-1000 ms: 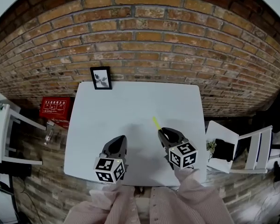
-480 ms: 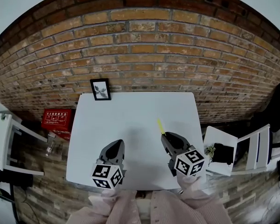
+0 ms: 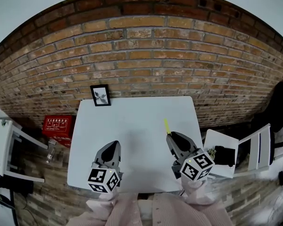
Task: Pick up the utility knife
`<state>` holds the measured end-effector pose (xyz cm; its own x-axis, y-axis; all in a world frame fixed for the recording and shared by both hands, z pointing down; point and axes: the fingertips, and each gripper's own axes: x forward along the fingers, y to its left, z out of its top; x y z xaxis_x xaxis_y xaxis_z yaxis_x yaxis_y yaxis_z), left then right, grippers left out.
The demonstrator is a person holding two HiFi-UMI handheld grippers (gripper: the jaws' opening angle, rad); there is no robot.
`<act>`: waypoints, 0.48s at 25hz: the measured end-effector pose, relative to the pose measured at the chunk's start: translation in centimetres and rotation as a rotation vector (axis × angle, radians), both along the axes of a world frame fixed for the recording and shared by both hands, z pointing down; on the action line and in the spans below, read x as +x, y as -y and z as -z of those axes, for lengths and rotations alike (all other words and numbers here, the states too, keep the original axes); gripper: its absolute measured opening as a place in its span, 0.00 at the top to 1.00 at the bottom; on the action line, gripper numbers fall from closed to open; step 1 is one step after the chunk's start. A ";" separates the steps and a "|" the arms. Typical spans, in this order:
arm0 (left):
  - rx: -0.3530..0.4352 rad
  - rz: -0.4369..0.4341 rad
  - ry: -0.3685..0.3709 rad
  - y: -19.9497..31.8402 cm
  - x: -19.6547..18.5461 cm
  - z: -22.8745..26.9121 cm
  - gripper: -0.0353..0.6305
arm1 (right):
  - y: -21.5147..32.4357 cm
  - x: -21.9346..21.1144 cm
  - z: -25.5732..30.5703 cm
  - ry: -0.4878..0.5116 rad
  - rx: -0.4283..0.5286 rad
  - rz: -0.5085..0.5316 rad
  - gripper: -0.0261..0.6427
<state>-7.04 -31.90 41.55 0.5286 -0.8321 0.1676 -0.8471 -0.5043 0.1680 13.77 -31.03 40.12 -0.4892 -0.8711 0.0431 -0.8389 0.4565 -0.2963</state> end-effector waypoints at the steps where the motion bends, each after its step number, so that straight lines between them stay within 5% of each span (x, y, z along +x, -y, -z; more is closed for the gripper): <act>1: 0.010 0.001 0.003 -0.1 0.0 0.4 0.96 | -0.2 0.2 0.4 0.001 0.013 -0.003 0.86; 12: 0.124 -0.006 0.027 -0.3 -0.5 4.7 0.96 | -1.8 1.9 5.3 -0.011 0.158 -0.039 0.86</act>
